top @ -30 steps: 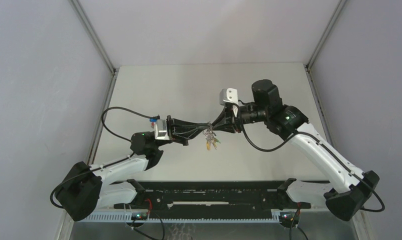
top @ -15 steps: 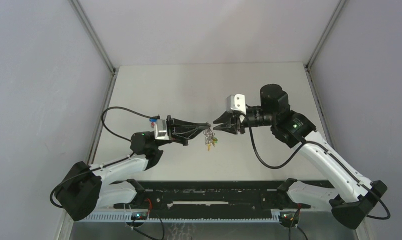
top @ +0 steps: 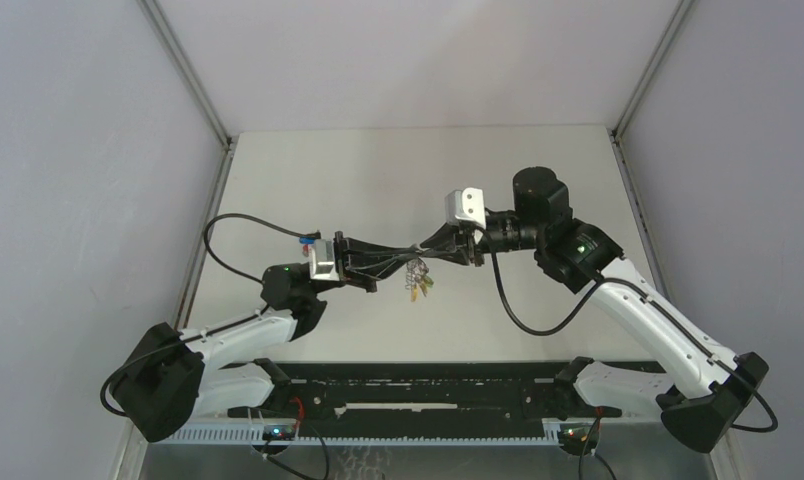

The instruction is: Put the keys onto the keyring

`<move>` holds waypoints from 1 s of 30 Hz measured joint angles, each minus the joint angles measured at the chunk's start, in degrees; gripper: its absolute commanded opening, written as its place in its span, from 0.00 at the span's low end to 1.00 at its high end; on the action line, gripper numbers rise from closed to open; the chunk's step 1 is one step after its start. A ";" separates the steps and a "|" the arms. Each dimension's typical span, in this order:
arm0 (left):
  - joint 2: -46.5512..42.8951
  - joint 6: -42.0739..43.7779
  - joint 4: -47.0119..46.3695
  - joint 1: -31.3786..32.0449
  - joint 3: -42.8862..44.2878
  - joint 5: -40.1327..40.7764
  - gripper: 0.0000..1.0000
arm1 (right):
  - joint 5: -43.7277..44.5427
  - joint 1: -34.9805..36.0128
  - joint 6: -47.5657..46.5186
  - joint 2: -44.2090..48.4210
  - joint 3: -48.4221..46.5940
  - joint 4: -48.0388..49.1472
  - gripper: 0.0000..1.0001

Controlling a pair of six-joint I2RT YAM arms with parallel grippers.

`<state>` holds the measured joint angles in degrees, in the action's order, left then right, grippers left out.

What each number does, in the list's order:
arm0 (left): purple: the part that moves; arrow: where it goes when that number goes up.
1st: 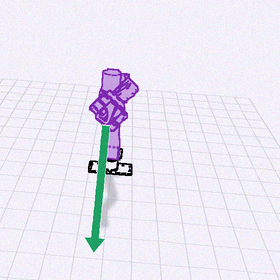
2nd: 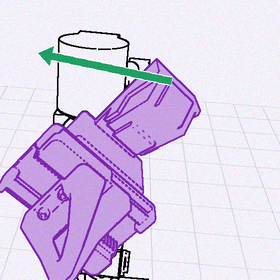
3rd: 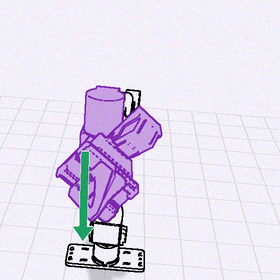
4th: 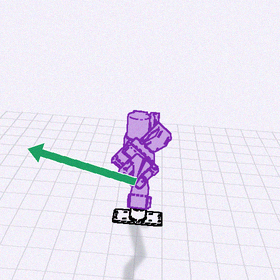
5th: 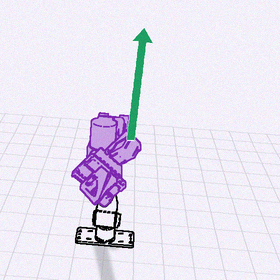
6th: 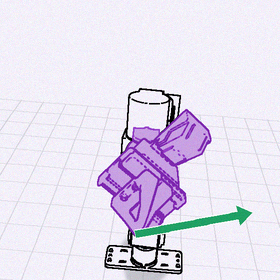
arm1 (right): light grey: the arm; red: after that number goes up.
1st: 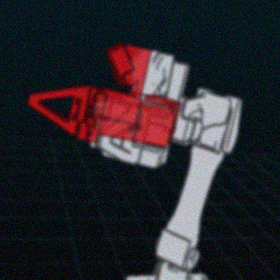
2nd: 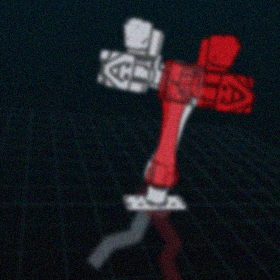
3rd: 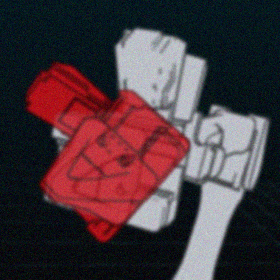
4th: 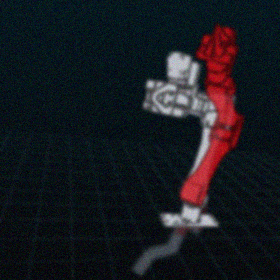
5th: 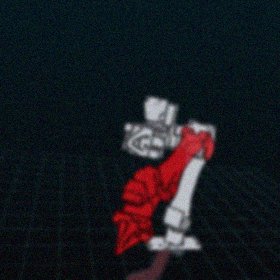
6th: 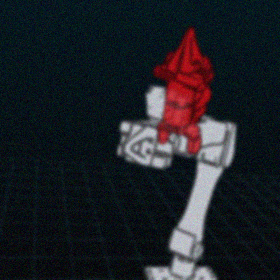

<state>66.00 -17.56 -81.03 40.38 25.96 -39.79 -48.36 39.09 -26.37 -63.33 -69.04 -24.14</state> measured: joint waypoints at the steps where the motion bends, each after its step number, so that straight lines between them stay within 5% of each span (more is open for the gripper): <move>1: 0.02 -0.02 0.00 0.00 0.00 0.00 0.00 | -0.02 0.09 -0.07 -0.04 0.00 0.00 0.15; 9: 0.04 -0.11 -0.02 0.00 0.00 0.20 0.00 | -0.44 0.31 -0.07 -0.22 0.00 -0.11 0.00; 20: 1.73 -0.07 -0.28 -1.16 -1.70 5.16 0.46 | 12.85 0.20 4.42 -1.84 -3.15 -9.03 0.00; 30: 0.48 1.97 8.79 -1.18 -6.49 12.31 0.60 | 35.32 2.10 17.90 -15.56 -21.75 -29.22 0.00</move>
<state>66.48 -15.59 -72.25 39.20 19.46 -27.49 -13.04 41.19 -8.47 -78.89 -90.78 -53.36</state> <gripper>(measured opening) 0.582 0.006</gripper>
